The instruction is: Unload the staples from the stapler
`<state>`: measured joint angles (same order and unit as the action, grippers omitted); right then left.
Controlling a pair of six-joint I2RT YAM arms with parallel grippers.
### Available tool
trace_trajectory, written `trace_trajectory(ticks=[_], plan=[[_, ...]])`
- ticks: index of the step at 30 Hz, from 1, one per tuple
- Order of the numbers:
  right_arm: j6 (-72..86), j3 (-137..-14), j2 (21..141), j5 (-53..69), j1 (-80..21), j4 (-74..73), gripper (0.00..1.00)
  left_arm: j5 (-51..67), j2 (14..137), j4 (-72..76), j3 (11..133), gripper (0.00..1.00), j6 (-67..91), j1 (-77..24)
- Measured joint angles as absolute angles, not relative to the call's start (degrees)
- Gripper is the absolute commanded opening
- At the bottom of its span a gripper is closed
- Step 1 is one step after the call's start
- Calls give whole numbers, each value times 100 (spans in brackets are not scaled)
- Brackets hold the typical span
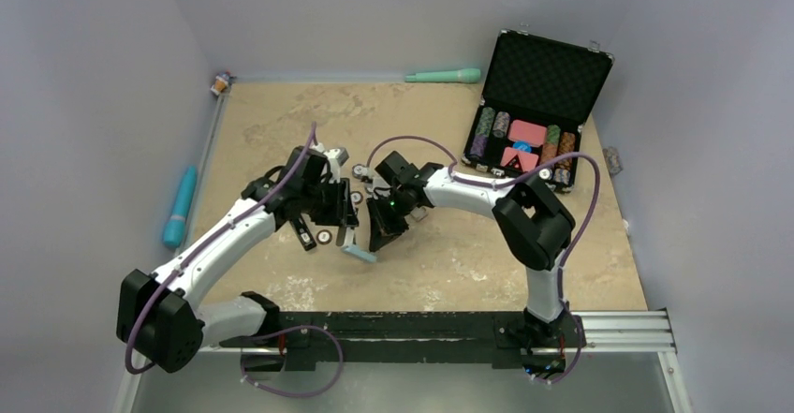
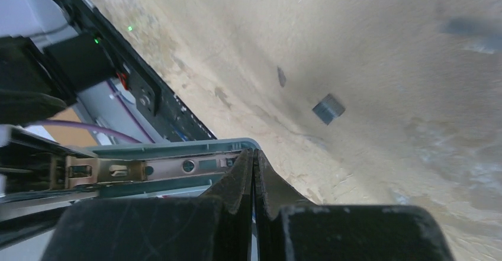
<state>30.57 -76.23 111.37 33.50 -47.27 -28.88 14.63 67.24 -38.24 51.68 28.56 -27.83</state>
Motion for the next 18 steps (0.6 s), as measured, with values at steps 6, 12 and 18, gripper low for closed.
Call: trace_trajectory(ticks=[6,12,18], plan=[[3037,-7518,11137,3334,-4952,-2862,0,1463,6866,-3955,5295,0,2877,-2783],[2995,-7518,11137,3251,-4941,-2869,0,1444,6945,-3955,5332,0,2875,-2781],[2882,-7513,11098,3103,-4943,-3074,18,1160,6943,-4123,5448,0,2742,-2764]])
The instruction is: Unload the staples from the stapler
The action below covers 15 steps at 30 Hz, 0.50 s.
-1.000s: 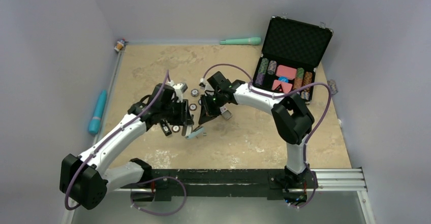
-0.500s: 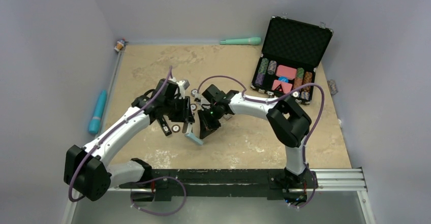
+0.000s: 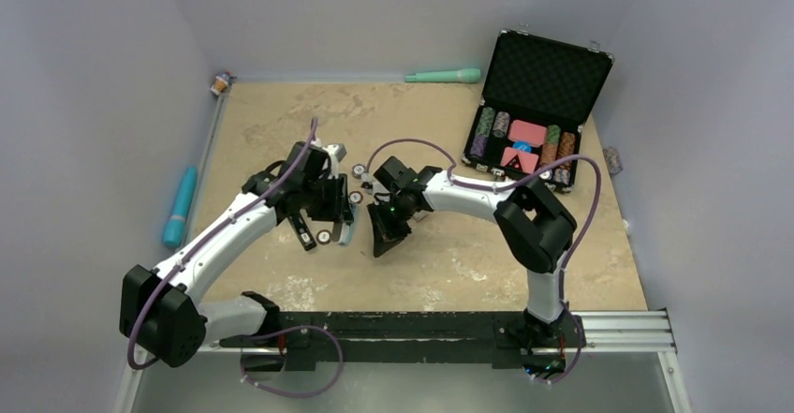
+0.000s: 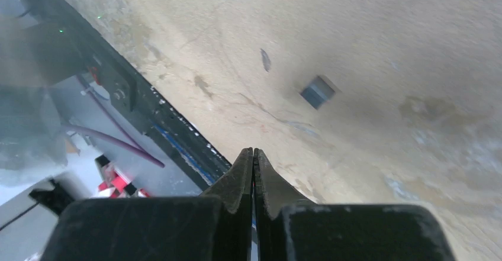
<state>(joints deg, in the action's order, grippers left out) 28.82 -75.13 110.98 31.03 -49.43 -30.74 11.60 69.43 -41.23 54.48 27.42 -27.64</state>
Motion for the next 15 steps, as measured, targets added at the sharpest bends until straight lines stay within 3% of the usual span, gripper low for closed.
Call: trace_trajectory(ticks=[3,6,11,15], plan=[[2912,-7345,10779,2783,-4836,-3205,55,908,6914,-4182,5572,0,2646,-2738],[2954,-6984,10038,2596,-4412,-3247,78,740,6761,-4224,5621,0,2580,-2692],[2945,-7008,8825,2244,-3452,-3256,82,666,6405,-4303,5680,0,2574,-2613],[2954,-7262,8429,2250,-3459,-3129,82,751,6267,-4289,5763,0,2589,-2558]])
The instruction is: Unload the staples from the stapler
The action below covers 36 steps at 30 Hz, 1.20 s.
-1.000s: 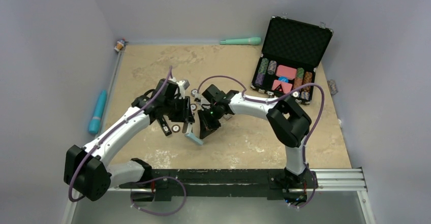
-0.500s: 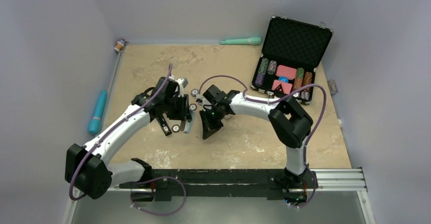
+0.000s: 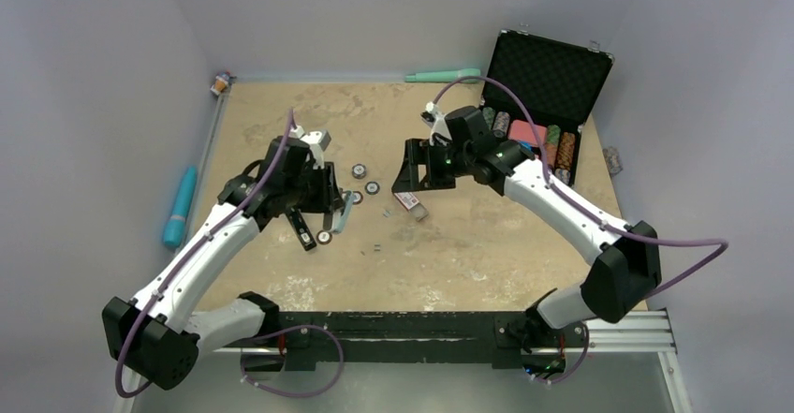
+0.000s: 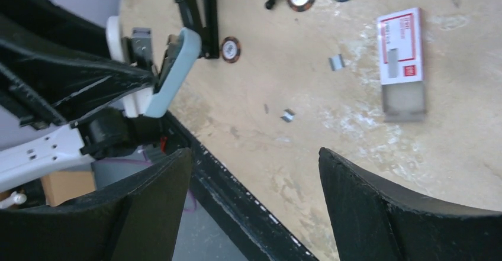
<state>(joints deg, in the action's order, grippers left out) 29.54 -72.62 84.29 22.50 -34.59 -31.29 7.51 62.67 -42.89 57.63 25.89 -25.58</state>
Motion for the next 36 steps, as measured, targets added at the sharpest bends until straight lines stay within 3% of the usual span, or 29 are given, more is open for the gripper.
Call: trace_trajectory(ticks=[9,19,22,25,33,36], plan=[[3662,-6792,7526,2679,-3557,-1844,80,1953,6005,-3997,5994,0,3050,-2108],[4766,-6510,6991,3413,-3557,530,78,3896,5625,-2045,6241,0,4600,-1953],[4943,-6508,7002,3511,-3557,873,77,4069,5623,-1653,6420,0,4980,-1951],[5057,-6508,7002,3625,-3557,1135,67,4167,5634,-1114,6539,0,5463,-1946],[5264,-6523,7011,3811,-3610,1500,66,4241,5824,-19,6552,0,6226,-1940],[5325,-6602,7074,3811,-3741,1599,61,4239,5881,244,6549,0,6401,-1929]])
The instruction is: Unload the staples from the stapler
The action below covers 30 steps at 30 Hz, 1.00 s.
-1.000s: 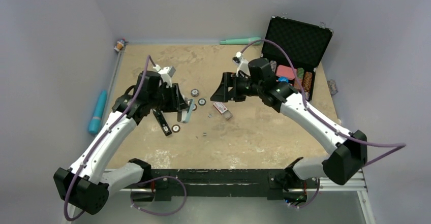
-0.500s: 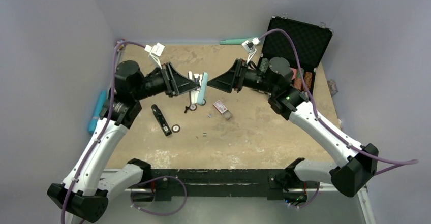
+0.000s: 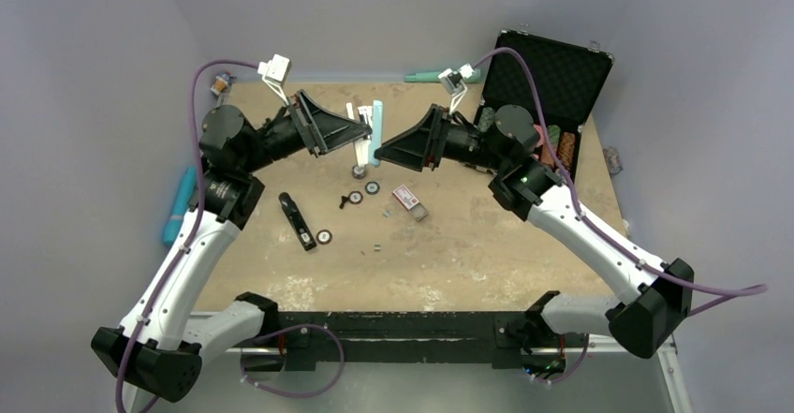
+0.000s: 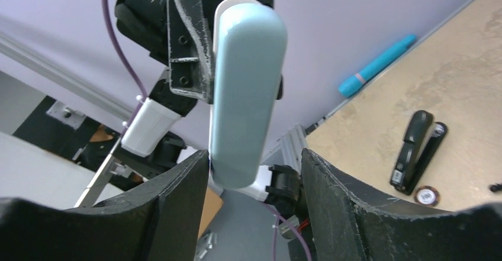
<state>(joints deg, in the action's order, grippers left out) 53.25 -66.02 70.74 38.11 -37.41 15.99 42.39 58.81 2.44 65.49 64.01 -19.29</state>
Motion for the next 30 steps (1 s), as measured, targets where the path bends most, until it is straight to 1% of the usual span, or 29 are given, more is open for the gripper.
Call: trace_trajectory(ticks=[6,7,9,10,13,14,15,16,17,18,19,20,21,23,24,30], plan=[[5398,-7024,7443,3787,-4125,1719,51,4230,5902,672,6547,0,6637,-1925],[5402,-7061,7476,3767,-4158,1730,47,4228,5900,709,6547,0,6648,-1925],[5411,-7140,7544,3721,-4217,1763,30,4226,5892,731,6547,0,6667,-1925],[5424,-7172,7566,3721,-4239,1776,25,4217,5883,729,6545,0,6650,-1922],[5581,-7212,7581,3684,-4274,1754,18,4202,5819,808,6536,0,6595,-1911],[5592,-7223,7579,3684,-4281,1767,12,4202,5791,801,6534,0,6582,-1914],[5590,-7236,7579,3673,-4307,1772,3,4204,5767,801,6534,0,6580,-1914],[5590,-7242,7579,3669,-4320,1774,0,4202,5739,801,6534,0,6578,-1914],[5590,-7244,7579,3664,-4357,1793,0,4204,5717,797,6534,0,6563,-1914],[5590,-7249,7579,3653,-4383,1802,0,4209,5704,792,6534,3,6547,-1914],[5590,-7253,7579,3640,-4410,1800,0,4211,5693,775,6536,18,6539,-1911],[5592,-7253,7581,3616,-4434,1791,0,4209,5684,742,6539,37,6521,-1911],[5590,-7253,7581,3583,-4456,1776,0,4200,5673,672,6552,59,6488,-1907],[5586,-7253,7579,3529,-4491,1741,0,4185,5653,493,6604,95,6351,-1890],[5586,-7253,7579,3481,-4510,1723,0,4163,5640,384,6639,99,6292,-1887],[5572,-7210,7489,3177,-4576,1529,0,4018,5422,-539,6700,100,5822,-1890]])
